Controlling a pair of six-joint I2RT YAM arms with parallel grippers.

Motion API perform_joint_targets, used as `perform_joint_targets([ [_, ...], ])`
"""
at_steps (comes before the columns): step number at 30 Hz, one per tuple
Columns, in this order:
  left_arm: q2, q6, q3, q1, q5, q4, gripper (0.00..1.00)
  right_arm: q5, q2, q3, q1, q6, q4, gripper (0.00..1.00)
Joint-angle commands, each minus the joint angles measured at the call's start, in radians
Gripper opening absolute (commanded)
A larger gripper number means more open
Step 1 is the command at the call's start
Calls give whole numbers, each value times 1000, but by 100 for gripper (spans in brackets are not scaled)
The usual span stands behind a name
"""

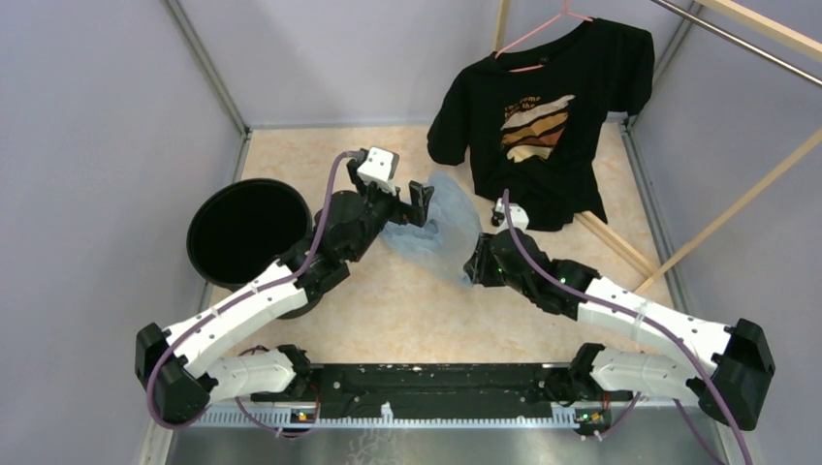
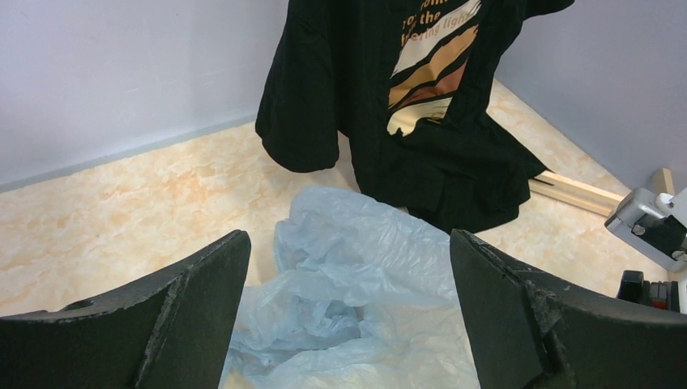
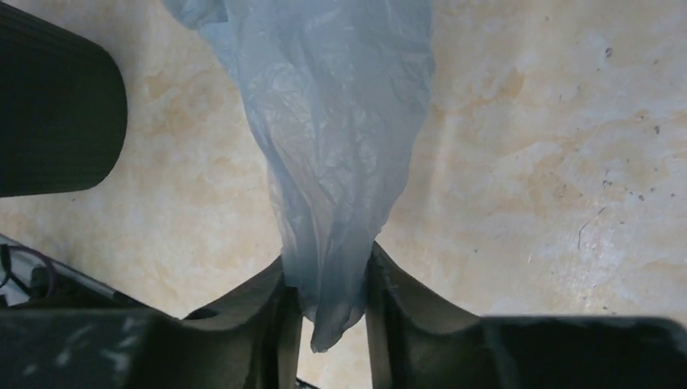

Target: Put the trash bags into the trash bin

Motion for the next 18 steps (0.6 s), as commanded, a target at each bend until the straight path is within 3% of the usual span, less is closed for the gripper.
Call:
perform_joint_targets([
  [1, 8, 9, 17, -2, -6, 20, 99, 71, -9, -55, 7, 15, 98, 28],
  [5, 23, 10, 22, -2, 3, 16, 99, 137, -6, -88, -45, -24, 65, 2],
  [6, 33, 13, 24, -2, 18, 18, 99, 141, -15, -102, -90, -46, 55, 0],
  [11, 223, -66, 165, -1, -18, -173, 99, -86, -89, -144, -445, -199, 42, 0],
  [18, 425, -180, 275, 16, 90, -315, 99, -111, -99, -111, -552, -298, -20, 0],
])
